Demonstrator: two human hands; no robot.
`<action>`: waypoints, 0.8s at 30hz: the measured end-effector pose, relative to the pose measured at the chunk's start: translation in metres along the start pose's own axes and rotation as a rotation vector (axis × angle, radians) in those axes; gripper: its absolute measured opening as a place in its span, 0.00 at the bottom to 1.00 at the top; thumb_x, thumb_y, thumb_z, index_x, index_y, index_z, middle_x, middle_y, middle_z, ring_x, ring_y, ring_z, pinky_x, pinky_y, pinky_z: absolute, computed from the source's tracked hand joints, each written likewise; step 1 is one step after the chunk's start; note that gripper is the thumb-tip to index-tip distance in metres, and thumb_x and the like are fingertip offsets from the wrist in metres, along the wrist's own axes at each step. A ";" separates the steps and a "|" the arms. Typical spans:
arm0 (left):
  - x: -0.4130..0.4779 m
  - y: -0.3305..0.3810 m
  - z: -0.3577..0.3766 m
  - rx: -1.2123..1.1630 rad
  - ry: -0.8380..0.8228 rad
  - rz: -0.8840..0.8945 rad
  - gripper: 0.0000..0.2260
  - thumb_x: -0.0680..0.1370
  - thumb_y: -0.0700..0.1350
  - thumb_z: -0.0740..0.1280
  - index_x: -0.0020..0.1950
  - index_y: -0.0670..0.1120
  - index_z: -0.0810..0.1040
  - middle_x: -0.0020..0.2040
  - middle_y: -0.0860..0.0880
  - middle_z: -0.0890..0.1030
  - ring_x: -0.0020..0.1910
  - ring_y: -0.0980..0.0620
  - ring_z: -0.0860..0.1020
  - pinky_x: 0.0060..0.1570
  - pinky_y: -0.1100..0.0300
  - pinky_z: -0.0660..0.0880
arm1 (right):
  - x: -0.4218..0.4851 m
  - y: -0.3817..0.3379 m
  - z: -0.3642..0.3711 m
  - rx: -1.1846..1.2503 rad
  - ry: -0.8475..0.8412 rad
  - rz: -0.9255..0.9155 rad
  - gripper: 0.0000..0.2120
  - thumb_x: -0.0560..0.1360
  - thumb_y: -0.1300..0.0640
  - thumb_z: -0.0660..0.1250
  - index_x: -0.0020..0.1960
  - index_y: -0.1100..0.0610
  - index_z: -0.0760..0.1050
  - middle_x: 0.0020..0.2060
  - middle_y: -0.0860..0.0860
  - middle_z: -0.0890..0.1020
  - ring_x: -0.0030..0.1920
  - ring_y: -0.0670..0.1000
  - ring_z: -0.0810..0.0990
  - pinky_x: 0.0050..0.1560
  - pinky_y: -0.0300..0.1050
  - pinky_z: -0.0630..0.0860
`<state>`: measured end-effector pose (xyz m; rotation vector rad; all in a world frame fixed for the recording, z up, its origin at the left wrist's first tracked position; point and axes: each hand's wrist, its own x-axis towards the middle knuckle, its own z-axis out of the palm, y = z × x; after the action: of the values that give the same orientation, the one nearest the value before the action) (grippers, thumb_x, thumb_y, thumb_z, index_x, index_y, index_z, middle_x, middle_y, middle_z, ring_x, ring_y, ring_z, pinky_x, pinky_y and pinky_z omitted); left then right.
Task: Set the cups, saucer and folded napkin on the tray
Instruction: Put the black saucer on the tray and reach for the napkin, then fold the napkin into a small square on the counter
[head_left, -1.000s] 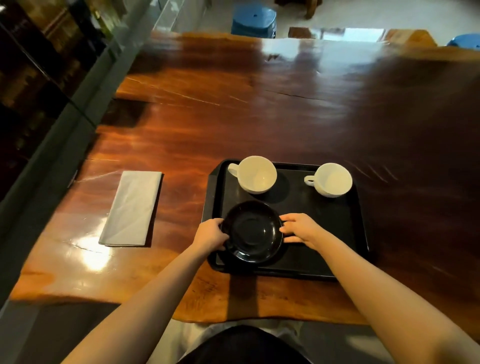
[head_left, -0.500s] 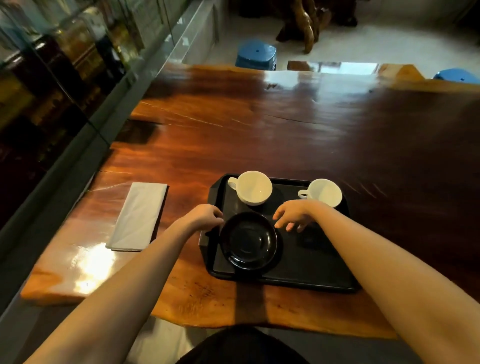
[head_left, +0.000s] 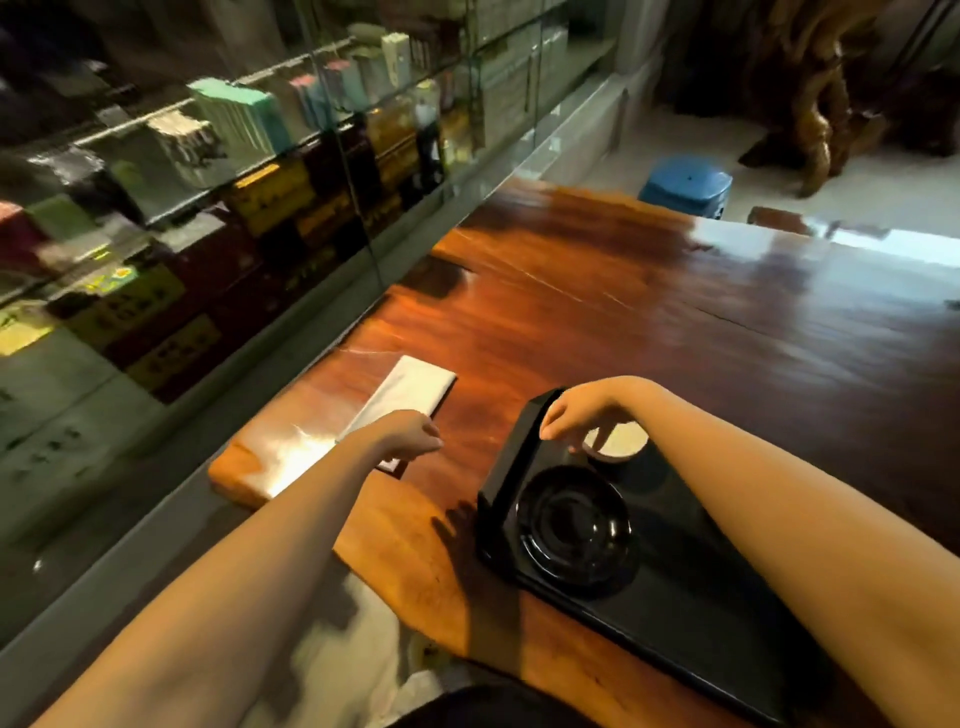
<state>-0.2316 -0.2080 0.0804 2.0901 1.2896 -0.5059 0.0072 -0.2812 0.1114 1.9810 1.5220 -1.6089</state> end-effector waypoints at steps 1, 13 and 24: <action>0.000 -0.009 -0.001 -0.002 0.032 -0.024 0.12 0.79 0.47 0.60 0.54 0.41 0.78 0.60 0.38 0.79 0.45 0.47 0.75 0.47 0.58 0.71 | 0.007 -0.009 -0.001 -0.021 0.026 -0.043 0.16 0.78 0.52 0.62 0.62 0.61 0.74 0.42 0.50 0.78 0.44 0.51 0.78 0.44 0.48 0.77; 0.041 -0.113 0.029 -0.344 0.673 -0.363 0.13 0.79 0.43 0.58 0.63 0.44 0.72 0.63 0.43 0.76 0.61 0.43 0.75 0.59 0.53 0.72 | 0.142 -0.111 0.013 -0.265 0.353 -0.237 0.19 0.79 0.56 0.58 0.68 0.63 0.69 0.68 0.59 0.72 0.67 0.57 0.70 0.64 0.46 0.65; 0.102 -0.133 0.088 -0.060 0.522 -0.302 0.27 0.80 0.57 0.40 0.75 0.48 0.59 0.77 0.47 0.60 0.76 0.46 0.57 0.74 0.44 0.49 | 0.275 -0.126 0.071 -0.784 0.561 -0.510 0.26 0.81 0.47 0.49 0.76 0.56 0.53 0.76 0.53 0.56 0.76 0.56 0.53 0.74 0.55 0.52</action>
<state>-0.3040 -0.1577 -0.0870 2.0593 1.9069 -0.0320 -0.1633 -0.1087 -0.0825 1.6910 2.4958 -0.3473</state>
